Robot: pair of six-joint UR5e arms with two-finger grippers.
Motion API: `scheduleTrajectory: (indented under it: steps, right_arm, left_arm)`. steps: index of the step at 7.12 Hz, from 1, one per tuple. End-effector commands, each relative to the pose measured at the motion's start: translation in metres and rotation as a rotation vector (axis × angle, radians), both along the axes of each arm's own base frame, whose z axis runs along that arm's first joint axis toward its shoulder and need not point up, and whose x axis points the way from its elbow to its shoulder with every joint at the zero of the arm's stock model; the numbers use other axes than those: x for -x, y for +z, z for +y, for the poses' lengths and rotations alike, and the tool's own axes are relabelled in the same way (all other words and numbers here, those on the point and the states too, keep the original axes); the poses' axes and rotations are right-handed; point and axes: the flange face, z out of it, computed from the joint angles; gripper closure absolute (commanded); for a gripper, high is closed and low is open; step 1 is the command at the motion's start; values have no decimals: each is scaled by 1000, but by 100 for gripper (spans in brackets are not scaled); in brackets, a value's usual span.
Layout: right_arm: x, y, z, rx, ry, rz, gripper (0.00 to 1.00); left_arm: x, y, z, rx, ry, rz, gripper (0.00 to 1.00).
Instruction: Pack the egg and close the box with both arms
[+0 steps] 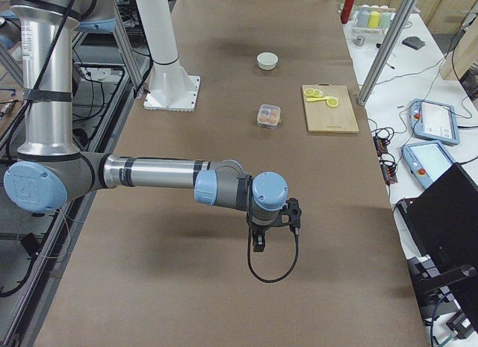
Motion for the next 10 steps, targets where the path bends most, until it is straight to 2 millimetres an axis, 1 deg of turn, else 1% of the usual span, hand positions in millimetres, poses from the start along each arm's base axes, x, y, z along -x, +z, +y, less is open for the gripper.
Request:
scheduleTrajectory:
  steps: [1,2,8,10]
  right_arm:
    - [-2,-22,-20,-1,41,6,0]
    - [-2,-28,-25,-8,43,5,0]
    - [-2,-31,-26,-13,45,-8,0]
    - [-2,-38,-25,-22,46,-9,0]
  left_arm:
    - [-1,0,0,2,1,1,2]
    - [0,0,0,0,0,1,2]
    - [-1,1,0,4,1,4,2]
    - [-1,3,0,7,0,0,2]
